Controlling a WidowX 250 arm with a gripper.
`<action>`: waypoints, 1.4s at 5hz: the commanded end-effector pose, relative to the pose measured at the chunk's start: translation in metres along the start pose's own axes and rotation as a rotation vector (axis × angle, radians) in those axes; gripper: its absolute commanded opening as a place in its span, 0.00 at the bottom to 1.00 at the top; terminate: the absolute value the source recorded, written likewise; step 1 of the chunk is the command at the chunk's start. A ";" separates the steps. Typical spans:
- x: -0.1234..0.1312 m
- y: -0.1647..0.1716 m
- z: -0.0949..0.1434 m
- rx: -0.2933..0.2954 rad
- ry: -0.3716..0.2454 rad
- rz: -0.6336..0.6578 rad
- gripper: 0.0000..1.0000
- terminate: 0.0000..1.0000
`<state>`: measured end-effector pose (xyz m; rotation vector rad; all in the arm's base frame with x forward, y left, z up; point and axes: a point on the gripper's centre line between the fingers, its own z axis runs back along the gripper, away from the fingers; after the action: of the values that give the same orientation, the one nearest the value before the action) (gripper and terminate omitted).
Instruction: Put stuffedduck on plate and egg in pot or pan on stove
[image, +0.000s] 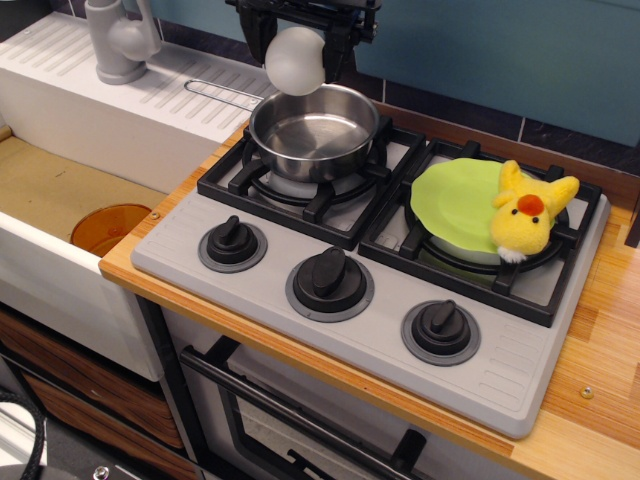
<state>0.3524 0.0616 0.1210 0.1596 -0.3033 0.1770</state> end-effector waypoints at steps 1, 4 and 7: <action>0.003 -0.012 0.002 -0.012 -0.066 0.027 1.00 0.00; -0.004 -0.023 0.009 0.004 -0.074 0.033 1.00 0.00; -0.022 -0.071 0.027 -0.027 -0.066 0.085 1.00 0.00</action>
<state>0.3323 -0.0158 0.1049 0.1336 -0.3132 0.2539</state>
